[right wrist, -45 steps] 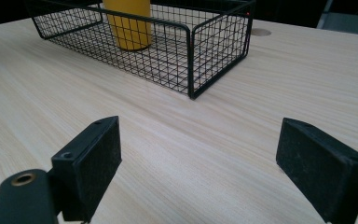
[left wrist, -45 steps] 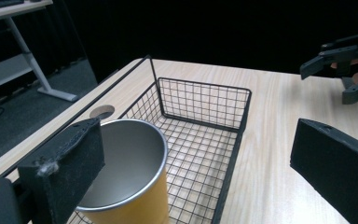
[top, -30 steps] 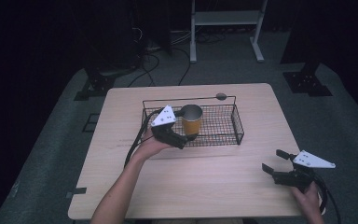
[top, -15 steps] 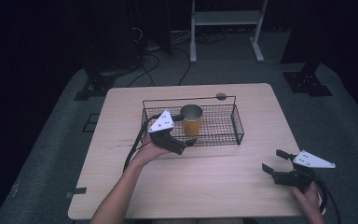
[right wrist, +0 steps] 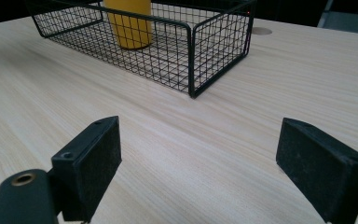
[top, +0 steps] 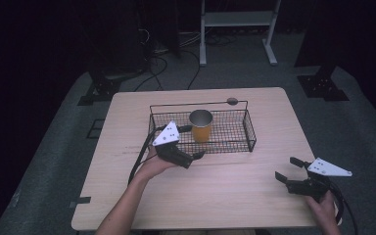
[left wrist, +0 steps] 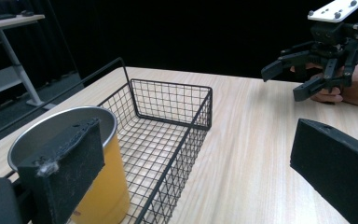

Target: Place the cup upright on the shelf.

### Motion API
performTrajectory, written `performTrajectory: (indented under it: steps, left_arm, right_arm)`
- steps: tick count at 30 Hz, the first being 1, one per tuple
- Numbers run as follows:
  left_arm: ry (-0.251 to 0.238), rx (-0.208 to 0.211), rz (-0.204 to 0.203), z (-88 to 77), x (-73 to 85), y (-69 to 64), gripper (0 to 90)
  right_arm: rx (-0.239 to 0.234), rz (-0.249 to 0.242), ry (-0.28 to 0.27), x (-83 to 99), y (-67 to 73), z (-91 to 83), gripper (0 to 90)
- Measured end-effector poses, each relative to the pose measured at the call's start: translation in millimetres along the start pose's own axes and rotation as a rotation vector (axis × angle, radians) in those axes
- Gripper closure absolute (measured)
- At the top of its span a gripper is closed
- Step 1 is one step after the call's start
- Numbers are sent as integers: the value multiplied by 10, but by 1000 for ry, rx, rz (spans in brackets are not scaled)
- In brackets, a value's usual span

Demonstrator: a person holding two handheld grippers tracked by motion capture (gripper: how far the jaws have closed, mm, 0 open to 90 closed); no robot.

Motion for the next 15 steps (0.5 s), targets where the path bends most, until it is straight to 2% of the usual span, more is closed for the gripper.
performTrajectory:
  steps: [8,15]
  left_arm:
    - [0,-1,-15,-51,92,-36,21]
    - [-10,7,-13,-92,84,-87,21]
  right_arm:
    - [0,0,1,1,0,1,130]
    - [1,2,1,1,0,1,130]
Point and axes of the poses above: each handheld gripper's, and its own axes: z roughly forward along the jaws, x roughly out of its underside, y roughly to its left, the point moved 7 cm from there along z, roughly forward along the jaws, and after that the axes turned 9 degrees about -x, right-handed, at the moved point
